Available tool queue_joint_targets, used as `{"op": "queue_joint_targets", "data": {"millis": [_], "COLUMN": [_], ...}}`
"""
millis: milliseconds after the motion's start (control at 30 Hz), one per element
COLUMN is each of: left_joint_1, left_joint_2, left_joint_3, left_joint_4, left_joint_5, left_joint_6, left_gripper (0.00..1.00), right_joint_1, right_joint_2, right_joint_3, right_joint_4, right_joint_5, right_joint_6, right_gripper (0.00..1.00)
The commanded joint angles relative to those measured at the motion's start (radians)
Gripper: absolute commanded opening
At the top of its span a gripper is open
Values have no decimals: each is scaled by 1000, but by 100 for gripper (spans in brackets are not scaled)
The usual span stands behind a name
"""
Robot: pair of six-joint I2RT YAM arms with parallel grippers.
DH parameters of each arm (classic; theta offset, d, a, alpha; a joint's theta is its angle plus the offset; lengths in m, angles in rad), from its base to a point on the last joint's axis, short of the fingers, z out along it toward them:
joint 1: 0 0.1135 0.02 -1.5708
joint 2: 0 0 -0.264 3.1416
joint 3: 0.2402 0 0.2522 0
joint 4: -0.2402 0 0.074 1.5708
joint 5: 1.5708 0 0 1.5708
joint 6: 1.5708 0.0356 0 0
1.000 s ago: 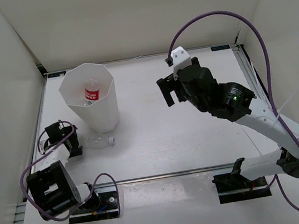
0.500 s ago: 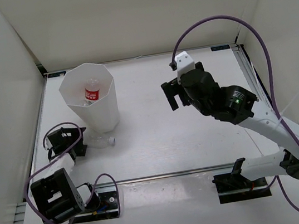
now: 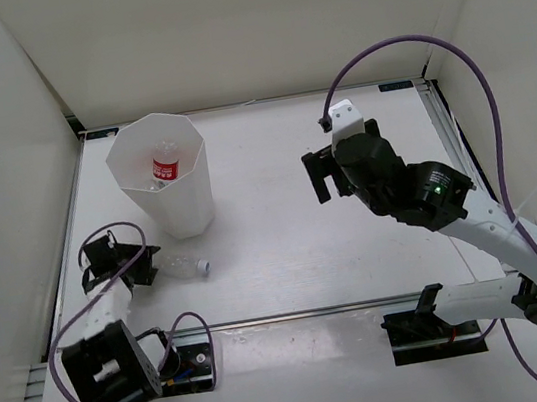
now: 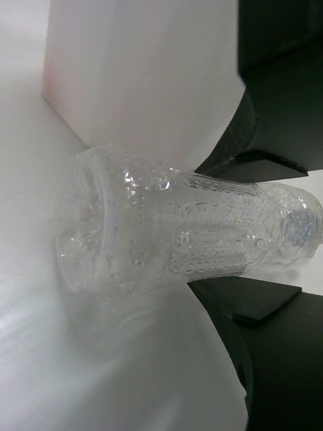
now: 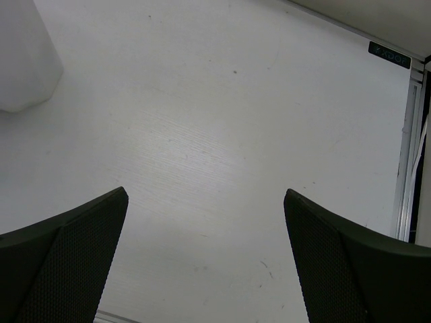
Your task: Put the plastic bottles in the bin
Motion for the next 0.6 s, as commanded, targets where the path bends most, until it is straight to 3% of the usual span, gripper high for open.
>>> {"op": "queue_joint_targets", "data": {"millis": [0,133,233,333,500,567], "left_joint_1": [9,-24,-64,-104,-127,-162], "left_joint_2": [-164,-422,-491,-505,-307,-231], "left_joint_3": [11,143,324,552,973,1054], "left_joint_4": [-237,-511,-646,-637,-501,-440], "left_joint_5": [-39,-121,-151,-208,-307,-337], "left_joint_6": [48,99,123,180,322,393], "left_gripper": [40,39,37,37,37,37], "right_joint_1": [0,0,0,0,0,0], "right_joint_2": [-21,15,44,64,73,73], "right_joint_3": [-1,20,43,54,42,28], "right_joint_4": [13,13,13,13,13,13], "right_joint_5": [21,11,-8,-23,-23,-35], "right_joint_6": [11,11,20,45,95,106], "right_gripper": [100,100,100,100,100,100]}}
